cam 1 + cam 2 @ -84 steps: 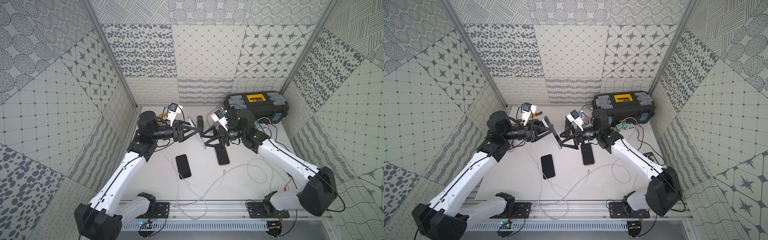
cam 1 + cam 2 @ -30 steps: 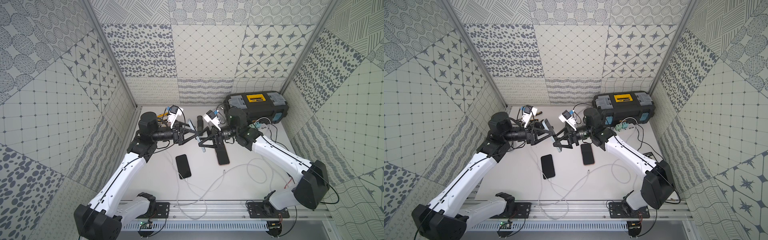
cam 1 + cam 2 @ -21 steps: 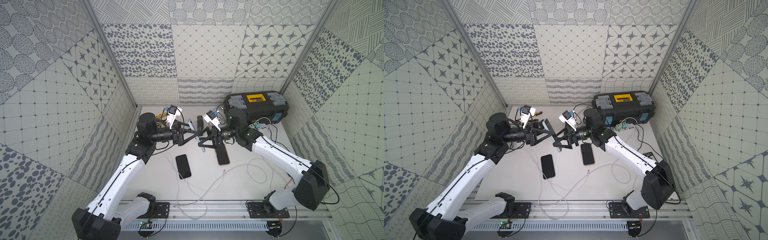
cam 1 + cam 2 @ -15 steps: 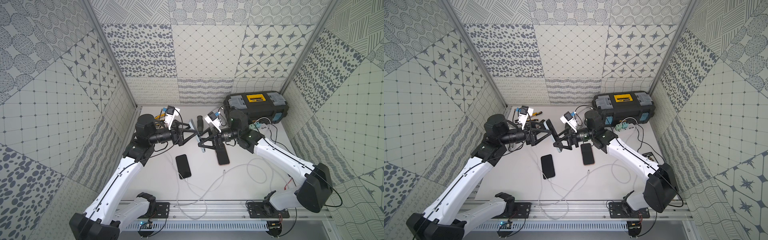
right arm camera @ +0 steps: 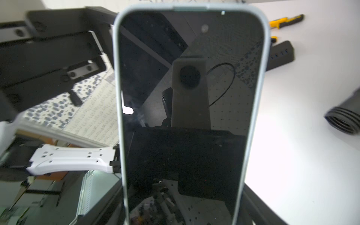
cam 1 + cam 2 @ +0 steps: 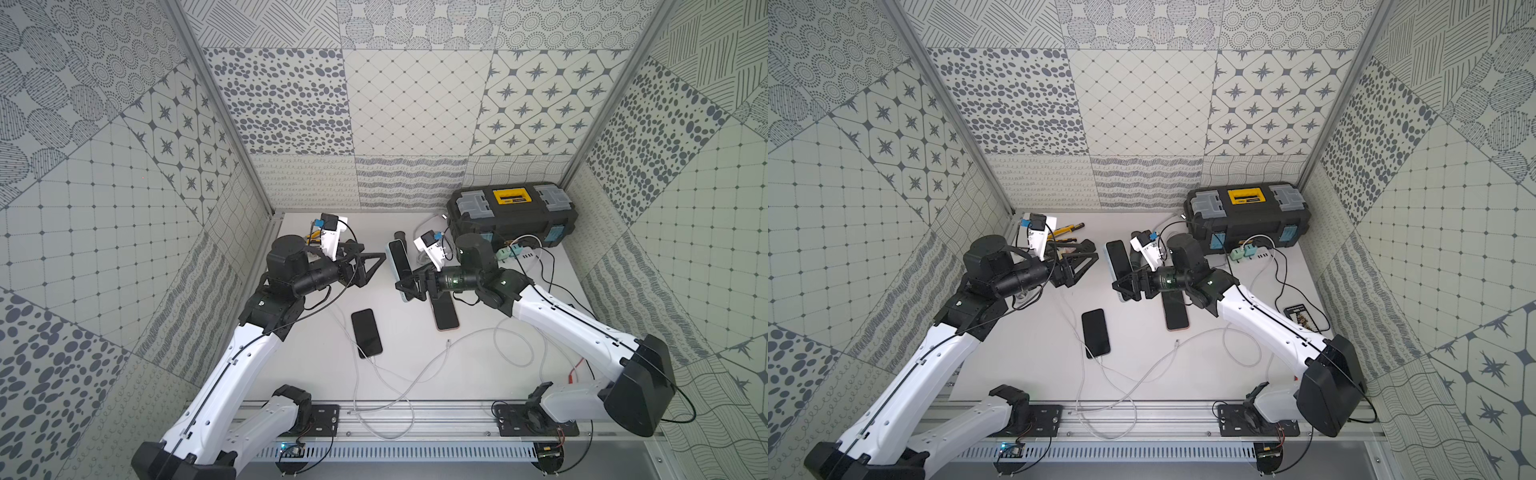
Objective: Unplug the charging cable from the phone
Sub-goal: Place the phone at the center of the board.
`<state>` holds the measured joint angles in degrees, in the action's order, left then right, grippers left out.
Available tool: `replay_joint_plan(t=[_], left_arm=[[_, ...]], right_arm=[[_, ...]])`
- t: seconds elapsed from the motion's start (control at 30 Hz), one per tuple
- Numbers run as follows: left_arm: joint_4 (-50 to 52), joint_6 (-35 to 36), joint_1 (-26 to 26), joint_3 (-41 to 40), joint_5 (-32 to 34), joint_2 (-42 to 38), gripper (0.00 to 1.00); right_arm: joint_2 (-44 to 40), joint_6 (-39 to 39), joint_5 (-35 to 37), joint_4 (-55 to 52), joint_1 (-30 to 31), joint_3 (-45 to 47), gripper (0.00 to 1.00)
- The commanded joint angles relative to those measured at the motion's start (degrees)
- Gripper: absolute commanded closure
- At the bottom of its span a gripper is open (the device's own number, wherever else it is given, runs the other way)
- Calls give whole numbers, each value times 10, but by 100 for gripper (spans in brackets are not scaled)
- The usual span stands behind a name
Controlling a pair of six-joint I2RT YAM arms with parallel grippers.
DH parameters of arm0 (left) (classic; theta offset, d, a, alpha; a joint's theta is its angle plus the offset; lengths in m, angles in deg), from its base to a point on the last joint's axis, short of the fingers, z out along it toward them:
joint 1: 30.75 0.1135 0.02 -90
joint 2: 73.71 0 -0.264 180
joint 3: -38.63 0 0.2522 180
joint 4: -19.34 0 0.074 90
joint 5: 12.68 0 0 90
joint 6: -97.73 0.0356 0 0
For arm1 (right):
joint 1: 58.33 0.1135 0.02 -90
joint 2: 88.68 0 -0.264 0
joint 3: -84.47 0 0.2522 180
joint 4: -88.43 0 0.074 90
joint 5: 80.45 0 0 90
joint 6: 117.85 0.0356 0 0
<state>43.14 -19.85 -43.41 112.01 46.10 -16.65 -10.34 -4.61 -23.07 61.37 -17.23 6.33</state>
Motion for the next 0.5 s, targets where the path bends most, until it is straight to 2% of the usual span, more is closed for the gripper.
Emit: replay_joint_plan(t=[0.0,0.23,0.47], left_arm=[[12,23,6,-8,83,-4,2],[17,22,6,-14,97,-9,2],[19,23,7,-15,102,-7,2]], right_arm=[[-5,17,139,-30,24,-17,48],[15,23,292,-64,77,-19,47],[53,33,401,-91,125,-22,46]])
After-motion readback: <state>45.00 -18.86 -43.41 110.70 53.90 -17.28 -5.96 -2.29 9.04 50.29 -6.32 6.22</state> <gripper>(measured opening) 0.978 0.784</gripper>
